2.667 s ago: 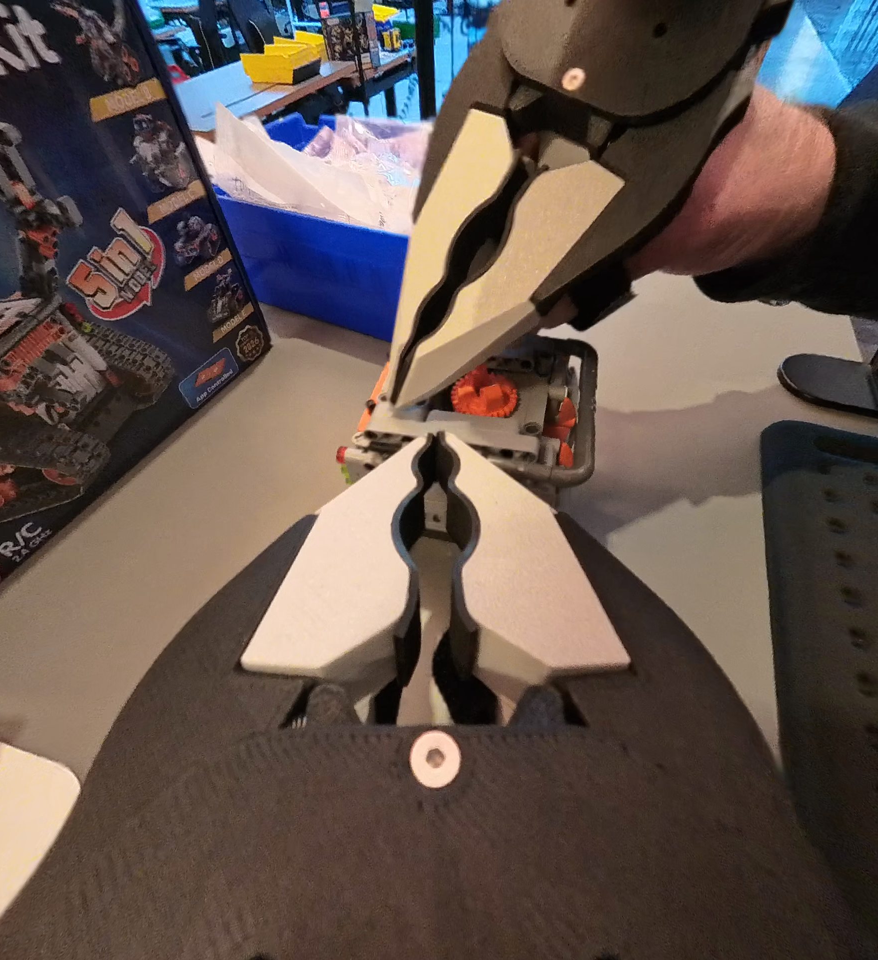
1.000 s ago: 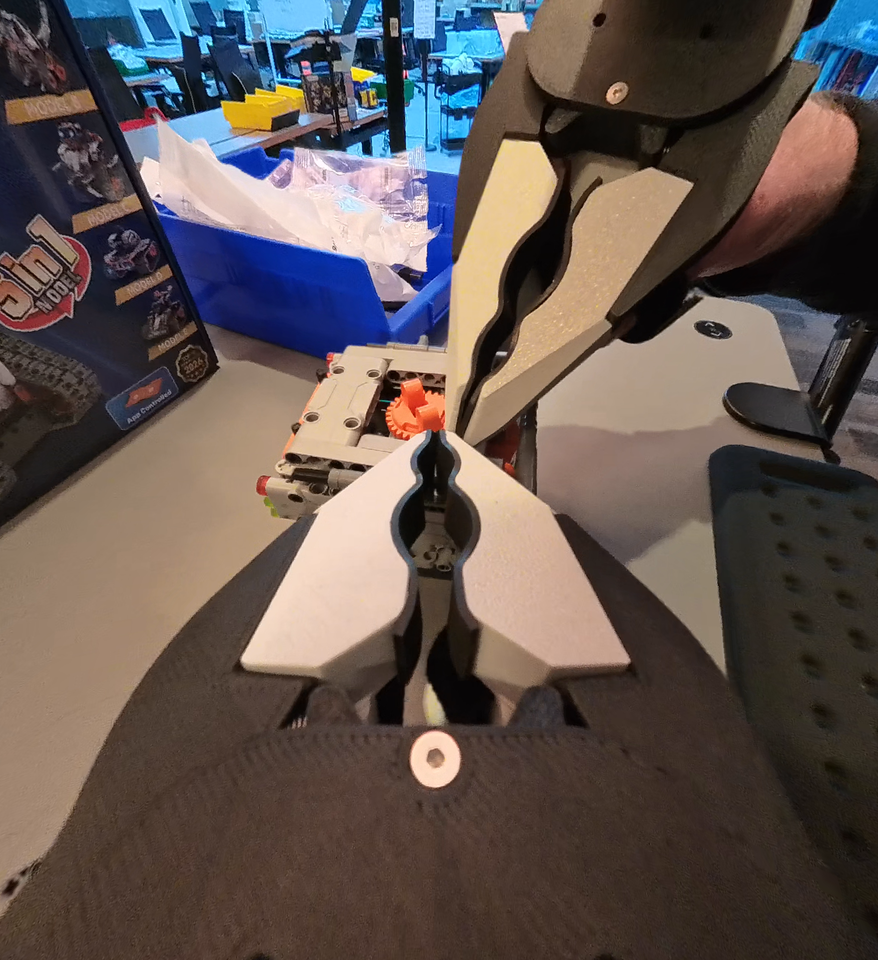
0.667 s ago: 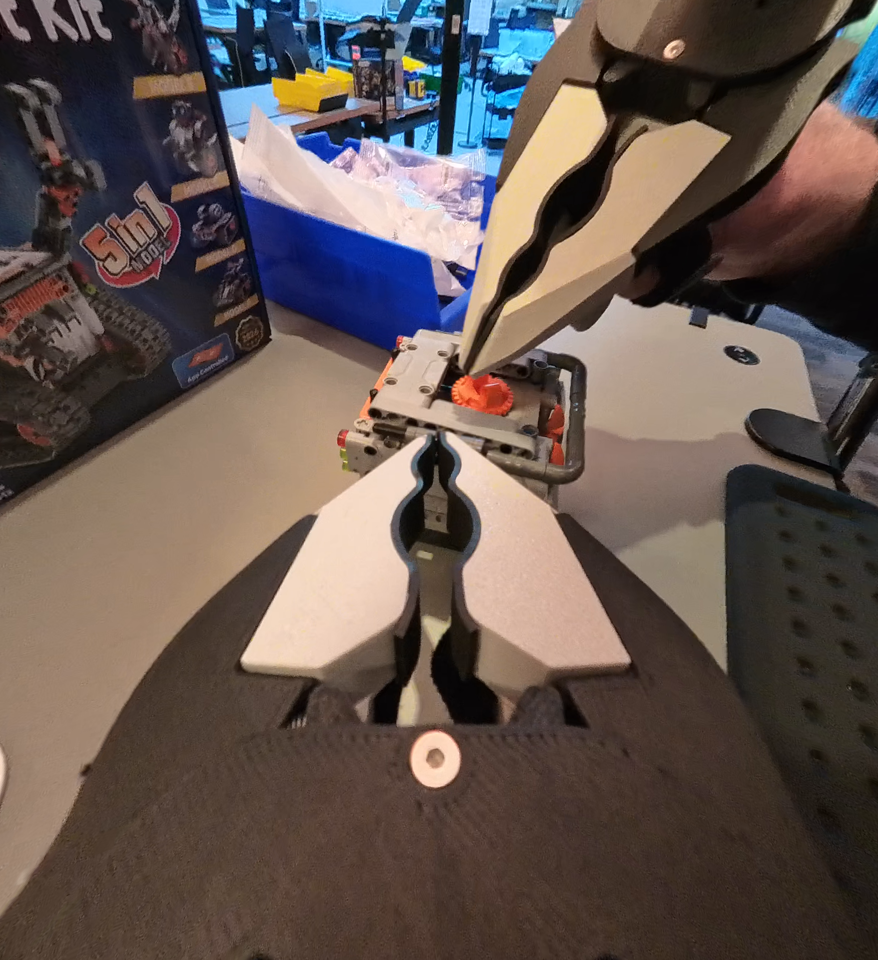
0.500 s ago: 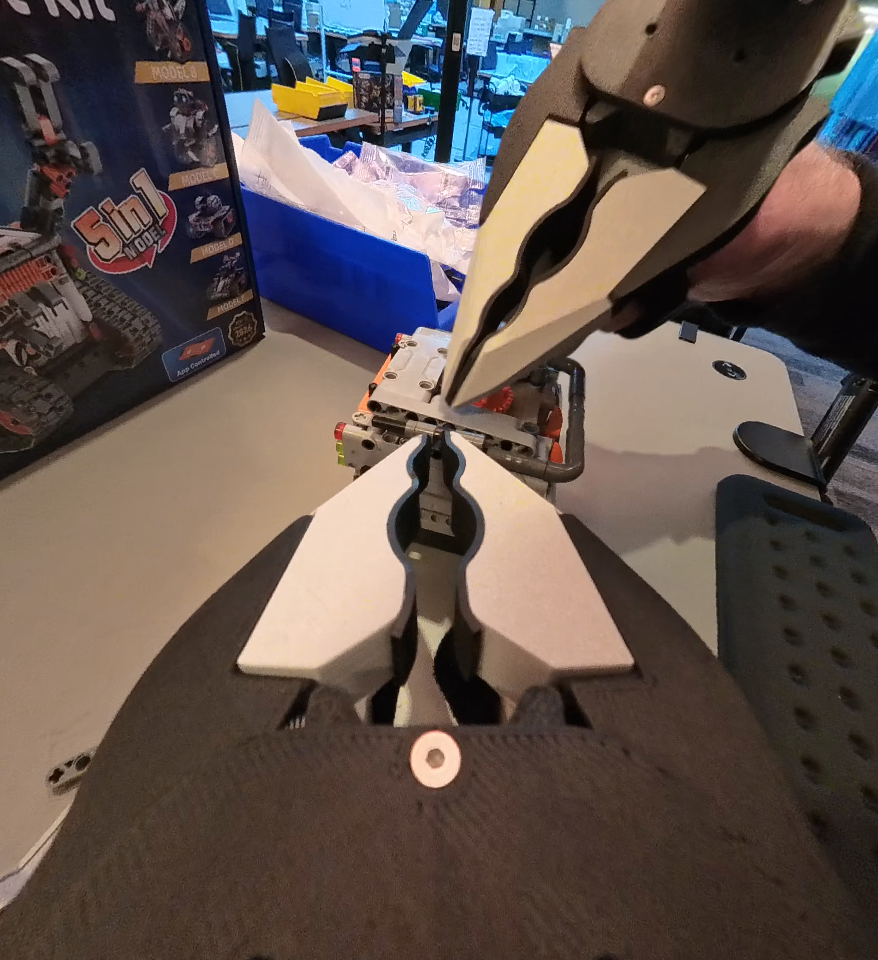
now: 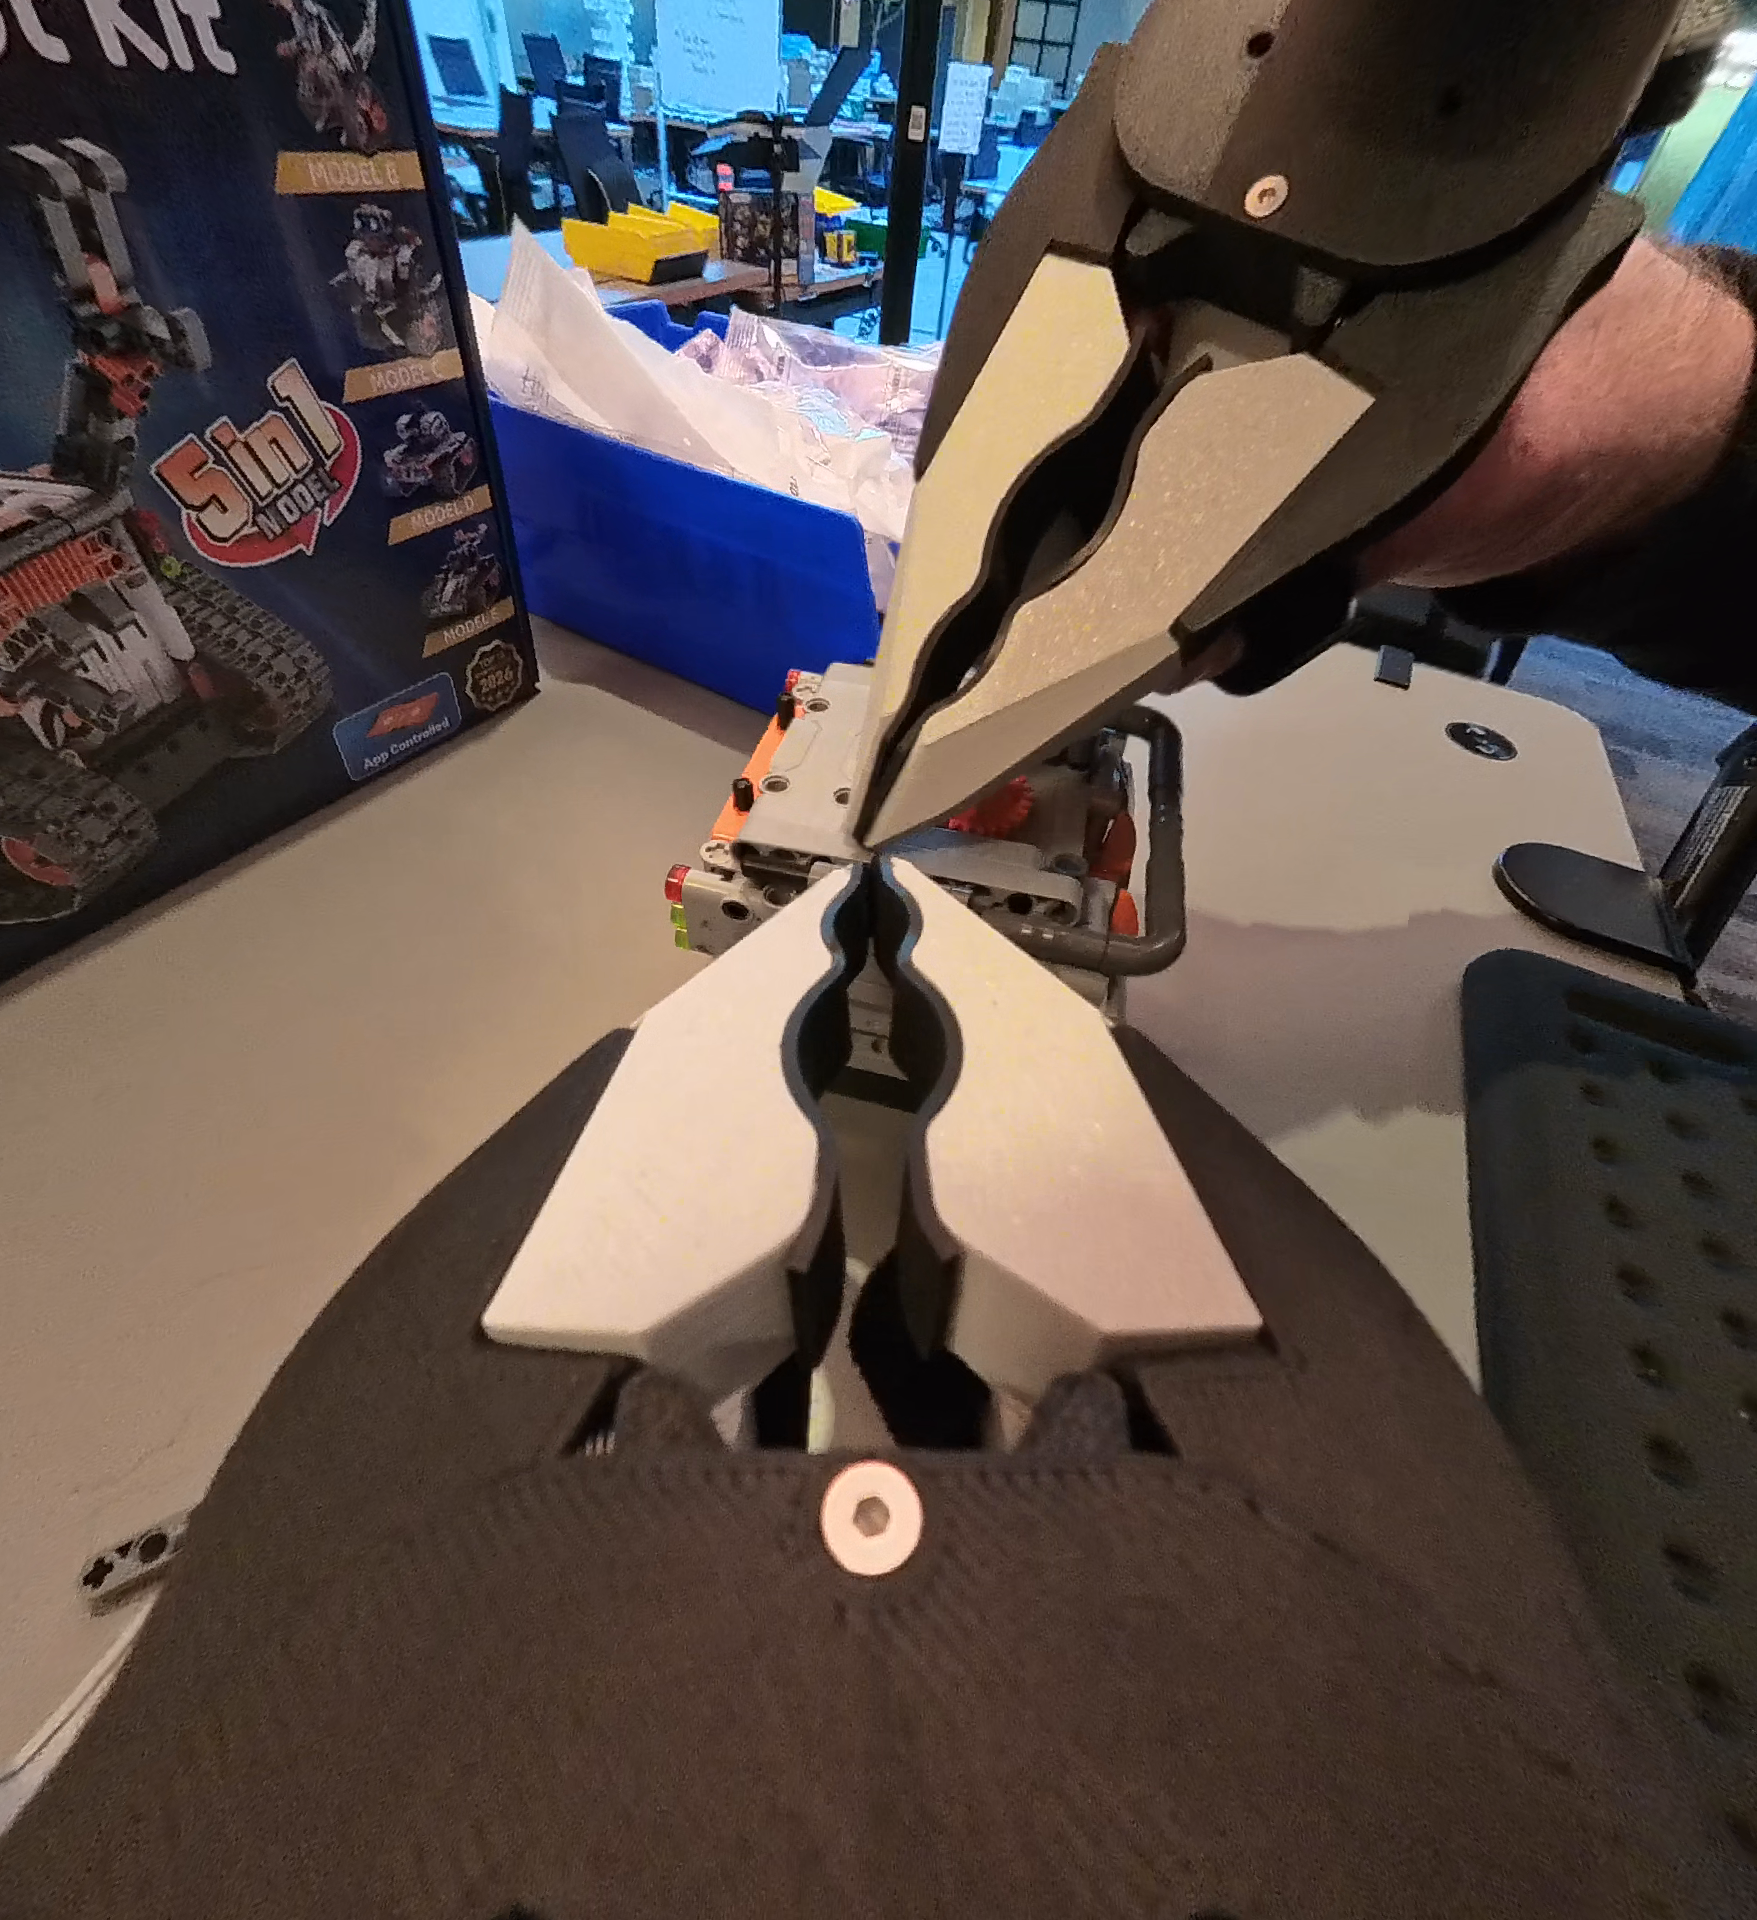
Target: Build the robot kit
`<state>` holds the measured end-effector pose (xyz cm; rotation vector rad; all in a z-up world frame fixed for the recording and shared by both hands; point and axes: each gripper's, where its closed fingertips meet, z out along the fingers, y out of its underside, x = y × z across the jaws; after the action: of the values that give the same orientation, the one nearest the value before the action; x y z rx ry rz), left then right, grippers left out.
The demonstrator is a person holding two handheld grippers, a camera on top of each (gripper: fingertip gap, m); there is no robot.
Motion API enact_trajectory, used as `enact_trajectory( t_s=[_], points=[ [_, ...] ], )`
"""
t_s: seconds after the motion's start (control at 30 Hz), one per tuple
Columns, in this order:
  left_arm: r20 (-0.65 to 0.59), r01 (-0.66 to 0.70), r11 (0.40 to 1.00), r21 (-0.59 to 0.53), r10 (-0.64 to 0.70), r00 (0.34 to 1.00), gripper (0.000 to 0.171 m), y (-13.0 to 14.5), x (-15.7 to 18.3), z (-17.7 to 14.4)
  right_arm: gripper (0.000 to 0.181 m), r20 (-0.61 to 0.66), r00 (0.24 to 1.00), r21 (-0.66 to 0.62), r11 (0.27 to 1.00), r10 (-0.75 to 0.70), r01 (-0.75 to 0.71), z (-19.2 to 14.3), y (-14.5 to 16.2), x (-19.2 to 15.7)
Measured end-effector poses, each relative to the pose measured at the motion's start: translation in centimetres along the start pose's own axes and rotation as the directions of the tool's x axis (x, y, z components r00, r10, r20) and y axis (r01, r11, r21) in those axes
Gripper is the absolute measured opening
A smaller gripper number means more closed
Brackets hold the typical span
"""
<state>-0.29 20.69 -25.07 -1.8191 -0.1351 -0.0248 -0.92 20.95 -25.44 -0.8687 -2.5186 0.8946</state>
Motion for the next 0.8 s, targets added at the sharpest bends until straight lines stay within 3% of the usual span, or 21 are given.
enact_trajectory(
  t_s=[0.17, 0.8],
  points=[
    [-0.002, 0.011, 1.0, -0.004, -0.011, 1.0, 0.0, -0.1, -0.1, -0.2, 0.0, 0.06, 0.997, 0.047, 0.997, 0.053, -0.055, -0.2, -0.5, -0.8],
    [-0.16, 0.176, 0.984, 0.003, -0.173, 0.972, 0.004, 0.2, 0.4, -0.7, 0.0, 0.073, 0.991, -0.002, 0.994, 0.11, -0.11, -1.4, 0.8, -1.4]
  ],
)
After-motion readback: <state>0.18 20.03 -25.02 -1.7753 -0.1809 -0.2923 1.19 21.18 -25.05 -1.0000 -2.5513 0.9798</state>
